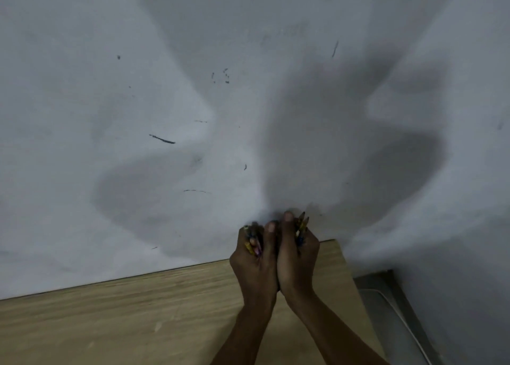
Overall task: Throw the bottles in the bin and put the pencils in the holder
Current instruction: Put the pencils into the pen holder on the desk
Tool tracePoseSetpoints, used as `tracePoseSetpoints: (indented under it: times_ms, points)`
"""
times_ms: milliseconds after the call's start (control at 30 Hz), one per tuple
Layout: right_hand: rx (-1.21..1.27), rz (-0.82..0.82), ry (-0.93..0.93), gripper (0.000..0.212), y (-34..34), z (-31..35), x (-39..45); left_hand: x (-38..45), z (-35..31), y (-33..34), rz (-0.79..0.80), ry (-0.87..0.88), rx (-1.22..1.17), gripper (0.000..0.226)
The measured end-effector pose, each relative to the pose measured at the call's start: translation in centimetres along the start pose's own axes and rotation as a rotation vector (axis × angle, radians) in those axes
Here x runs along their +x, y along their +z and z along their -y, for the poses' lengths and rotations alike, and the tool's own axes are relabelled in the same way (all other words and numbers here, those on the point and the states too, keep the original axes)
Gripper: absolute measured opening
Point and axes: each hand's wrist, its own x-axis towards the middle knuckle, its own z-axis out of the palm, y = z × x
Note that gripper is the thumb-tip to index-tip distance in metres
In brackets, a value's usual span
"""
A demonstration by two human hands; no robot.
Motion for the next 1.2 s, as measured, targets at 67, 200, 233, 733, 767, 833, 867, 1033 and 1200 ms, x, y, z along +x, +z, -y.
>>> tracePoseSetpoints:
  times_ms: [67, 200, 233, 733, 767, 833, 867, 1033, 1200]
  points:
    - [0.0, -0.003, 0.011, 0.033, 0.0, -0.5, 0.1, 0.3, 0.1, 0.0, 0.022, 0.01, 0.053, 0.015]
    - [-0.019, 0.043, 0.023, 0.033, -0.2, -0.7, 0.4, 0.4, 0.3, -0.1, 0.019, -0.009, 0.097, 0.01]
    - [-0.019, 0.056, 0.022, 0.033, -0.3, -0.6, 0.4, 0.3, 0.4, -0.2, 0.021, -0.012, 0.104, 0.008]
    - [-0.08, 0.121, -0.037, 0.012, -1.5, 0.4, -0.3, -0.5, -0.2, -0.9, 0.026, 0.046, 0.155, 0.024]
    - [-0.08, 0.126, -0.036, 0.01, -1.6, 0.4, -0.4, -0.5, -0.3, -0.9, 0.039, 0.047, 0.159, 0.024]
    - [-0.071, 0.133, -0.022, 0.005, -2.1, 0.3, -0.4, -0.6, -0.6, -1.0, 0.065, 0.037, 0.165, 0.028]
    - [-0.066, 0.133, -0.013, 0.003, -2.4, 0.2, -0.4, -0.7, -0.7, -1.1, 0.068, 0.026, 0.166, 0.03]
    - [-0.066, 0.087, 0.038, 0.013, -3.4, -0.3, 0.0, -0.6, 0.1, -1.7, -0.013, -0.118, 0.125, 0.046]
    - [-0.026, 0.118, 0.134, 0.023, -3.9, -0.1, -0.1, -1.0, -0.9, -1.7, -0.039, -0.305, -0.101, 0.039]
